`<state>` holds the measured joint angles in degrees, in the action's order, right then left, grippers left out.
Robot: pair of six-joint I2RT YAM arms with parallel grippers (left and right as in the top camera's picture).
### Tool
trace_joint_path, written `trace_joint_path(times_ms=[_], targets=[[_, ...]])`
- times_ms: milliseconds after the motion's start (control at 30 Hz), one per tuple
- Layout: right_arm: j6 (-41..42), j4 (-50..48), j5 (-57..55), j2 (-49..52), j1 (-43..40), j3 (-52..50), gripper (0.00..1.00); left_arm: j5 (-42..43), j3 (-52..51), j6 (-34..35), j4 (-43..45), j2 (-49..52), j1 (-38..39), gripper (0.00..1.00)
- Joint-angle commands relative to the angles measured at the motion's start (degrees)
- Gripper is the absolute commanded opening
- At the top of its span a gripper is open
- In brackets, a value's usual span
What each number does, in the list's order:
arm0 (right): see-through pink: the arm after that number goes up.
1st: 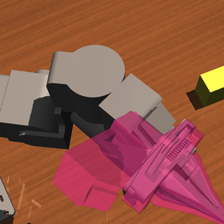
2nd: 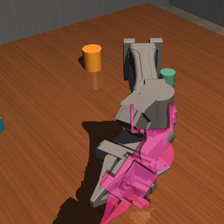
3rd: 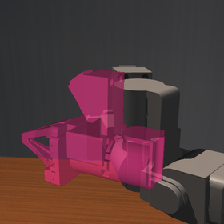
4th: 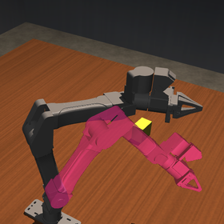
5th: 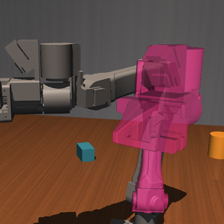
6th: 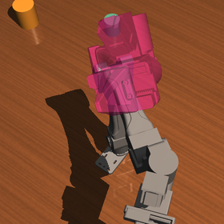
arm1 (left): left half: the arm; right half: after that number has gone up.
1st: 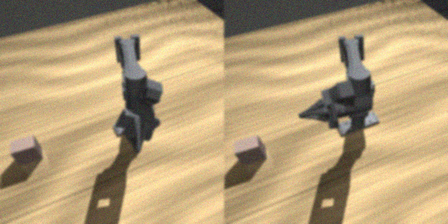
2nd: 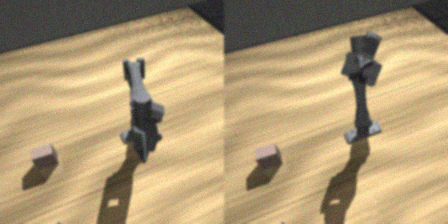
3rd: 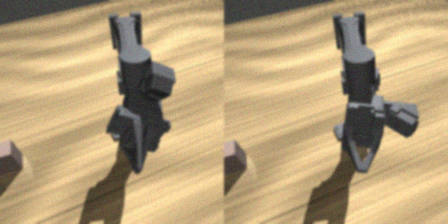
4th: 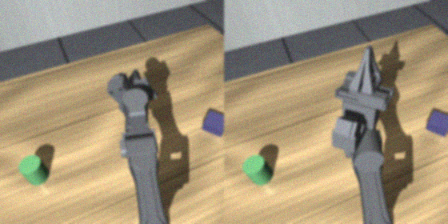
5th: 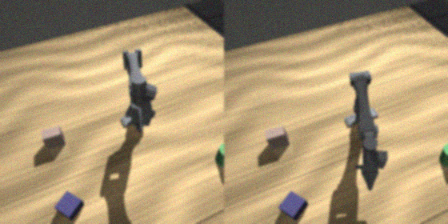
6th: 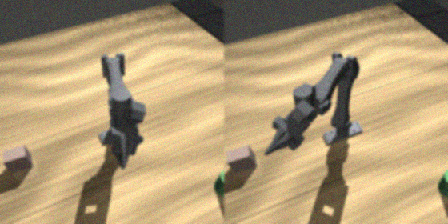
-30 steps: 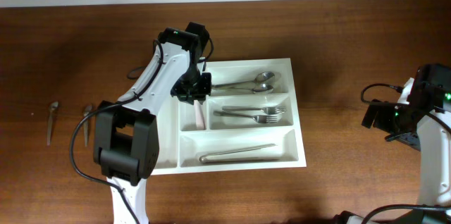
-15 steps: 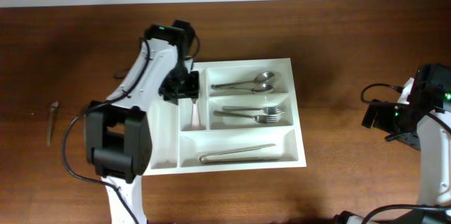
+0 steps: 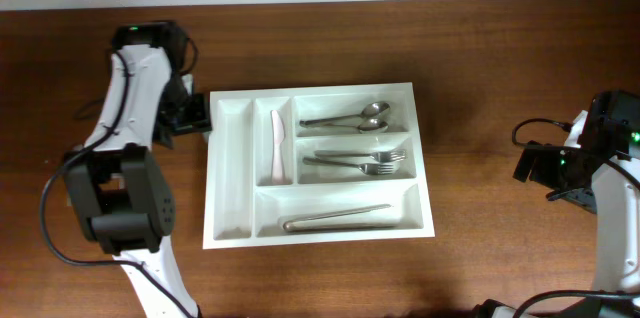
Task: Pack container
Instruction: 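Move the left gripper back left over the small silver spoons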
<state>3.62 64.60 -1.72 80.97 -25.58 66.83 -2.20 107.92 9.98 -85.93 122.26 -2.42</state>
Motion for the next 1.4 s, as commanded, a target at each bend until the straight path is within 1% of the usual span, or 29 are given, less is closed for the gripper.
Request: trace_joint_path(times_ms=[0, 133, 200, 333, 567, 700, 833, 1033, 1233, 1300, 1333, 1367], targets=[[-0.2, -0.2, -0.9, 0.3, -0.3, 0.1, 0.99, -3.6, 1.0, -3.9, 0.0, -0.1, -3.5, 0.66], [-0.2, -0.2, -0.9, 0.3, -0.3, 0.1, 0.99, -8.8, 0.9, -5.3, 0.6, -0.1, -7.2, 0.66], [-0.2, -0.2, -0.9, 0.3, -0.3, 0.1, 0.99, -8.8, 0.9, -7.0, 1.9, -0.1, -9.1, 0.67], [-0.2, -0.2, -0.9, 0.3, -0.3, 0.1, 0.99, -8.8, 0.9, -7.2, 4.3, -0.1, -11.9, 0.67], [-0.2, -0.2, -0.9, 0.3, -0.3, 0.1, 0.99, -8.8, 0.9, -12.9, 4.4, -0.1, -15.1, 0.67], [-0.2, -0.2, -0.9, 0.3, -0.3, 0.1, 0.99, -8.8, 0.9, -13.2, 4.5, -0.1, -17.3, 0.67], [-0.2, -0.2, -0.9, 0.3, -0.3, 0.1, 0.99, -7.7, 0.3, -16.2, 4.9, -0.1, -20.2, 0.68], [-0.2, -0.2, -0.9, 0.3, -0.3, 0.1, 0.99, -6.1, -4.0, -16.6, 7.8, -0.1, -23.3, 0.68], [-0.2, -0.2, -0.9, 0.3, -0.3, 0.1, 0.99, -5.8, -7.8, -17.5, 11.0, -0.1, -24.2, 0.68], [-0.2, -0.2, -0.9, 0.3, -0.3, 0.1, 0.99, -4.0, -9.1, -20.2, 12.9, -0.1, -24.1, 0.68], [-0.2, -0.2, -0.9, 0.3, -0.3, 0.1, 0.99, -1.8, -10.9, -22.4, 15.0, -0.1, -24.1, 0.68], [-0.2, -0.2, -0.9, 0.3, -0.3, 0.1, 0.99, -1.6, -11.9, -22.6, 16.1, -0.1, -24.1, 0.68]])
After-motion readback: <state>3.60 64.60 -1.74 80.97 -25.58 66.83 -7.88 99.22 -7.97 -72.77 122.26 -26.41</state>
